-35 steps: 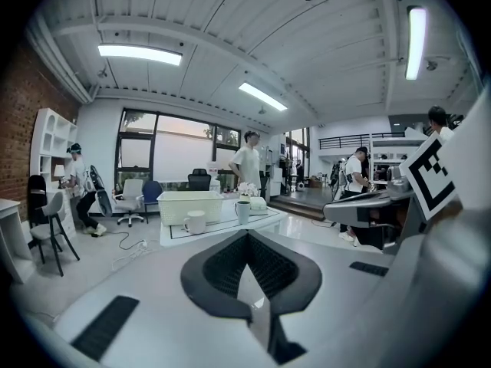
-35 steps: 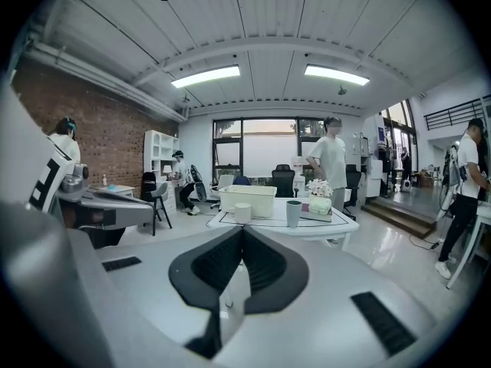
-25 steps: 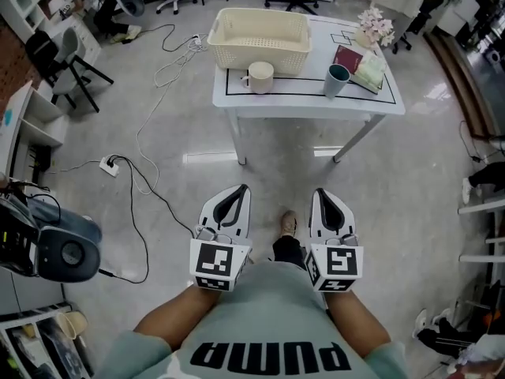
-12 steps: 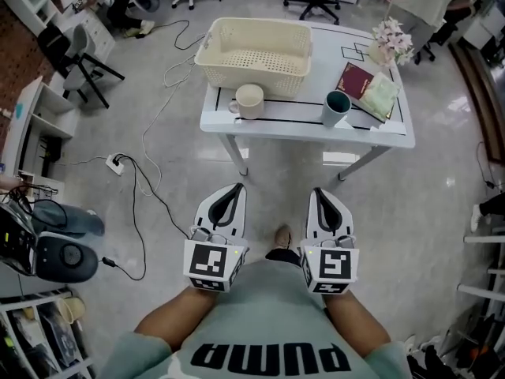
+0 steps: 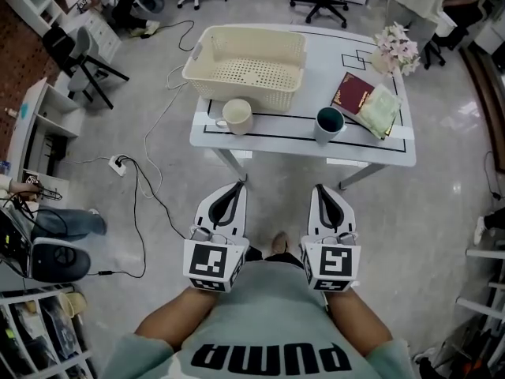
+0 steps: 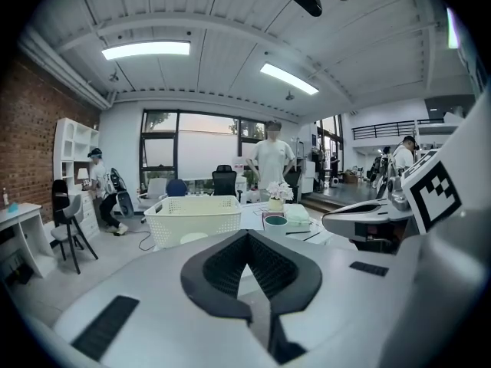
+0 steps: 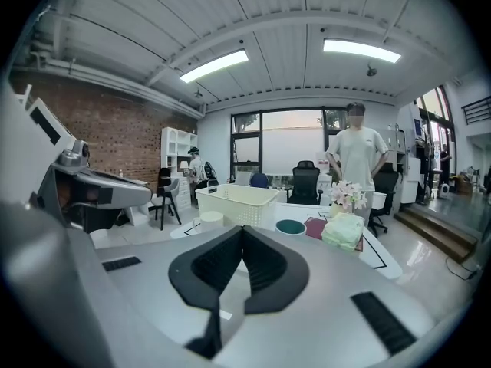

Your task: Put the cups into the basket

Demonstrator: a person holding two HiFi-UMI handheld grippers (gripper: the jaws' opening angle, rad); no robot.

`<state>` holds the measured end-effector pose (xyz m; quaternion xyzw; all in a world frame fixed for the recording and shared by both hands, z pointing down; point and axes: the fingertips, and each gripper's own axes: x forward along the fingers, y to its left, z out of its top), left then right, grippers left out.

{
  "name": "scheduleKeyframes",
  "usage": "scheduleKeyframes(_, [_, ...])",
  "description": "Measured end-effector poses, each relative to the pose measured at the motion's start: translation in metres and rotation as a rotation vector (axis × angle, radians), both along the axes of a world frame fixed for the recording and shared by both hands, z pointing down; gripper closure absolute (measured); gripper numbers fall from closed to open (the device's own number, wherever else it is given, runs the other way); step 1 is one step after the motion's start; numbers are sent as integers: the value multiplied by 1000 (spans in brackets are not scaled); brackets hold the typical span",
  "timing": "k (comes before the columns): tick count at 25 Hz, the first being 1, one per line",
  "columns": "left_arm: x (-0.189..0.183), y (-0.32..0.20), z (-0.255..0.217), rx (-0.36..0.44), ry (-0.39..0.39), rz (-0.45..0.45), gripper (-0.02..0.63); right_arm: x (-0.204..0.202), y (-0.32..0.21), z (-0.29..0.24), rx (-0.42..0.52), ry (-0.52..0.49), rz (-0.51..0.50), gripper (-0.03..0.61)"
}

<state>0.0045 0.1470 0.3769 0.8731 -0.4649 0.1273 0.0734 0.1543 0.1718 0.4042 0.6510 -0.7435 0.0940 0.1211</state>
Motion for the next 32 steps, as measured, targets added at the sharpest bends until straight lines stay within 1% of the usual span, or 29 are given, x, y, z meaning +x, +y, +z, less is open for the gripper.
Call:
scheduleKeyframes(5, [12,-21,4,-2,4,18,609,9,-17,8,-16,10,13,566])
scheduleKeyframes(10, [27,-48,12,-7,9,93,609,16,-38,11,-18,30,67,566])
scheduleKeyframes(12, [33,-63,13,-4,5,136,609,19,-48,11,-20,33,103,566])
scheduleKeyframes(16, [49,-91,17,-1,0,251,609,26,-70,11,-33,32,185,566])
scheduleKeyframes(24, [72,-139,26,-29,-5,463,609,33,-103,14,-58,29,356,566])
scheduleKeyframes(27, [81,-151,28,-31,-6,530,609,35,-111,18,-81,29,394,565])
scheduleKeyframes(29, [85,-156,30,-32,-7,562,609,34,-114,24,-105,22,402,536])
scheduleKeyframes(30, [87,-159,32,-33,-6,571,609,34,-115,28,-119,19,405,475])
scheduleKeyframes(31, [90,-162,33,-34,-6,577,609,35,-116,32,-134,16,408,439])
scheduleKeyframes(32, [93,-165,35,-35,-7,581,609,36,-117,37,-148,13,410,417])
